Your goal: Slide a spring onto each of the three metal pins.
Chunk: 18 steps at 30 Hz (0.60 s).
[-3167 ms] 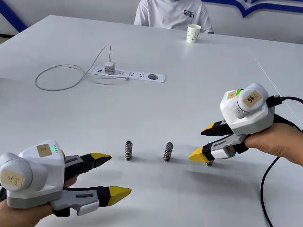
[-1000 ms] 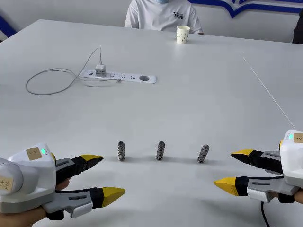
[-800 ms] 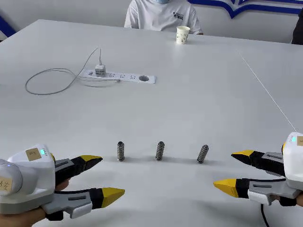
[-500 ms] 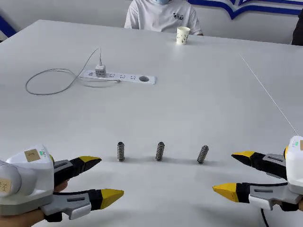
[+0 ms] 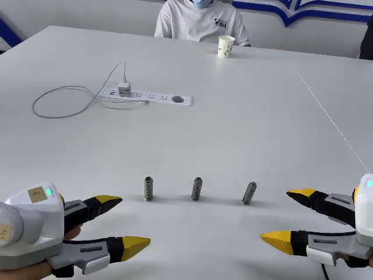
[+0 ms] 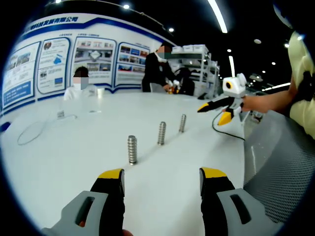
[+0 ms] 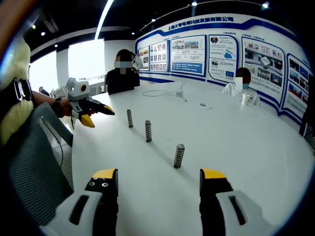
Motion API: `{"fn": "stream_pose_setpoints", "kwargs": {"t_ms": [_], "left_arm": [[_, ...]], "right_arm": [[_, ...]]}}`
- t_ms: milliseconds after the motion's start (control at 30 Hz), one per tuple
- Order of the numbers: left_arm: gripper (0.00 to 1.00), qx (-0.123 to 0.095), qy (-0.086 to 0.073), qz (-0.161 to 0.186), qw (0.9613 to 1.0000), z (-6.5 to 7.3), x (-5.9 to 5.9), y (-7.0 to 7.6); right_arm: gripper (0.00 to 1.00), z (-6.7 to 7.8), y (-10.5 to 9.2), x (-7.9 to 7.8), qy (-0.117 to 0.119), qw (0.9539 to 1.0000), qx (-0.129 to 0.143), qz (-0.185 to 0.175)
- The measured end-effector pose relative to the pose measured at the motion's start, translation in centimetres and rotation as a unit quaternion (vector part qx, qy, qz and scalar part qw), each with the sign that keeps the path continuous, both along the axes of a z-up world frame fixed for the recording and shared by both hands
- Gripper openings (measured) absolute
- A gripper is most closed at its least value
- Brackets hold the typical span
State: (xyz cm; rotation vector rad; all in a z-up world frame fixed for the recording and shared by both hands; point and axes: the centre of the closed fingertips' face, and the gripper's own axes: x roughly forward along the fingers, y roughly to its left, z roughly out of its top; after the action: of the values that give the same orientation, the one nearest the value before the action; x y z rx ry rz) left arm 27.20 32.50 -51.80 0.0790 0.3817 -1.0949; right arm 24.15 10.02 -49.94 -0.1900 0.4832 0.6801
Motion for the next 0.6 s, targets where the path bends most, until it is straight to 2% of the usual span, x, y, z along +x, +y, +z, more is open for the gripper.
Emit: {"fn": "stream_pose_setpoints", "kwargs": {"t_ms": [600], "left_arm": [[0.63,-0.001,0.0,0.008,1.0,0.04,0.25,0.45]], "right_arm": [[0.69,-0.13,0.16,-0.04,0.004,1.0,0.006,-0.003]]}}
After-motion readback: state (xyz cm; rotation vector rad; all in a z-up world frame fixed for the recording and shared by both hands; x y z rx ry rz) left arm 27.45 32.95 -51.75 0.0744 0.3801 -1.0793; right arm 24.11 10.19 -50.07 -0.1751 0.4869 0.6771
